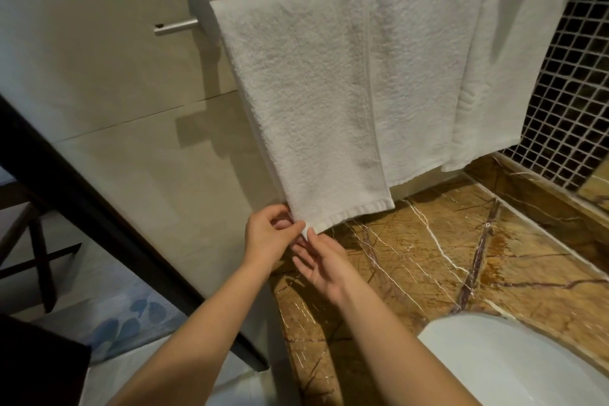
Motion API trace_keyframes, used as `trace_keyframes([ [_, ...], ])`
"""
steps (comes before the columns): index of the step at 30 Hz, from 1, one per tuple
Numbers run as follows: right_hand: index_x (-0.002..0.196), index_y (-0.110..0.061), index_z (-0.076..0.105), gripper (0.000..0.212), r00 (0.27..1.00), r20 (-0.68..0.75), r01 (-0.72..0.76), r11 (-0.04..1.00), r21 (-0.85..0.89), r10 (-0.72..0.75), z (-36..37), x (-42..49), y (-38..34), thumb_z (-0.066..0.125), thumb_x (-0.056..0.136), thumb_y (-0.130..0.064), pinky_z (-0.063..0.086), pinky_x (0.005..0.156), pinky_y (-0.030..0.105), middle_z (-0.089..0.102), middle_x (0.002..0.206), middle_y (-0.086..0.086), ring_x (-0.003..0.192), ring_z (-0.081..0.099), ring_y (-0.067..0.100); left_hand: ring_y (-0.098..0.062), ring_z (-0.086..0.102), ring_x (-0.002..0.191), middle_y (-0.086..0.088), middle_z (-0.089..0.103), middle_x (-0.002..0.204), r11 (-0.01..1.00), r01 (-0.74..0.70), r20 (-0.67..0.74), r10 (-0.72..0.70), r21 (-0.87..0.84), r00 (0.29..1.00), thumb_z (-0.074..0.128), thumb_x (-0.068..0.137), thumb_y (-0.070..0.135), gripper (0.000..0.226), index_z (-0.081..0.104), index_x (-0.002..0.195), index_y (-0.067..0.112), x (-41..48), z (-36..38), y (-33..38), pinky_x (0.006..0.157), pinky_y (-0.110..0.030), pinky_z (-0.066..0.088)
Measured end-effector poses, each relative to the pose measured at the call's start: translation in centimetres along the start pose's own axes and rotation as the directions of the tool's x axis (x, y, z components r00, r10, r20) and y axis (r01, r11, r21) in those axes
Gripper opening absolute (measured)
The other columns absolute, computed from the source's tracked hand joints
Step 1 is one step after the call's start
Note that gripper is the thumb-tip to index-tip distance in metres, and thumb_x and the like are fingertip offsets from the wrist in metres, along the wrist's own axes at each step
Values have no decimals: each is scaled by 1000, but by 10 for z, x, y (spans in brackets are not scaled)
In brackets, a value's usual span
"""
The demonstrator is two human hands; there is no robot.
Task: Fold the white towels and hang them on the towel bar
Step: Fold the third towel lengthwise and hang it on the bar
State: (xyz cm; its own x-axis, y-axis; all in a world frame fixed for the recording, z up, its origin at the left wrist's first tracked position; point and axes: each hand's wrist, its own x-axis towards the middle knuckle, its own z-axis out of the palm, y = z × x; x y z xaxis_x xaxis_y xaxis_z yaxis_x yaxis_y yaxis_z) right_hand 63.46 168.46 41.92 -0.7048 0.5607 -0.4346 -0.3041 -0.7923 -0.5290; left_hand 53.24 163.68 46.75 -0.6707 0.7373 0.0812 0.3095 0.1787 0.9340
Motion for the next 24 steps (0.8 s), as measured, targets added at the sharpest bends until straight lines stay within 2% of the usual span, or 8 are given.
trace_keyframes([
  [3,102,-11,63,17,1000,3,20,999,-43,-20,2,0,4,59,92,-24,55,69,26,71,95,4,83,68,12,-19,65,64,-18,70,74,1000,14,23,-14,27,1000,75,73,-4,14,66,83,0,0,-4,2,64,-31,56],
  [6,102,-9,64,20,999,-24,40,993,-114,-43,5,-1,4,60,91,-26,55,70,25,71,94,4,82,67,11,-15,61,62,-12,66,69,989,-31,57,24,142,998,77,72,0,13,67,80,1,-4,-10,13,64,-29,52],
  [10,94,-10,63,16,992,-105,59,986,-158,-76,8,-1,6,61,91,-26,55,68,22,72,82,-1,75,66,9,-16,61,76,0,66,84,833,-328,89,323,445,942,79,73,12,17,73,89,10,-5,-38,57,72,-31,51],
  [12,93,-10,64,16,989,-130,55,984,-171,-78,9,0,6,61,91,-26,56,66,21,72,77,-2,72,66,8,-15,62,80,4,64,88,742,-475,53,514,474,856,77,75,11,17,73,92,11,-2,-59,98,74,-30,50],
  [15,91,-9,64,16,985,-155,48,986,-162,-73,12,0,5,62,91,-25,55,62,20,70,73,-2,69,64,9,-14,61,83,0,67,91,550,-652,-8,767,522,641,73,79,11,15,72,93,11,5,-86,167,76,-27,48],
  [18,93,-8,63,17,985,-161,45,987,-157,-70,17,-1,4,60,92,-24,53,65,22,68,76,1,70,62,11,-19,60,87,-6,67,94,321,-656,46,878,683,477,68,82,16,17,70,98,11,20,-108,227,77,-28,43],
  [20,95,-7,63,18,983,-168,40,985,-170,-69,18,-1,4,60,91,-24,52,69,25,67,78,3,72,62,12,-22,61,88,-7,66,102,274,-606,140,826,747,546,69,82,19,25,68,106,13,33,-118,253,74,-24,36],
  [24,97,-3,63,23,982,-177,32,975,-218,-72,16,-3,4,60,91,-25,52,65,24,67,77,4,70,61,14,-5,58,78,4,66,96,387,-577,229,652,719,723,73,80,19,31,69,111,18,53,-122,269,70,-10,36],
])
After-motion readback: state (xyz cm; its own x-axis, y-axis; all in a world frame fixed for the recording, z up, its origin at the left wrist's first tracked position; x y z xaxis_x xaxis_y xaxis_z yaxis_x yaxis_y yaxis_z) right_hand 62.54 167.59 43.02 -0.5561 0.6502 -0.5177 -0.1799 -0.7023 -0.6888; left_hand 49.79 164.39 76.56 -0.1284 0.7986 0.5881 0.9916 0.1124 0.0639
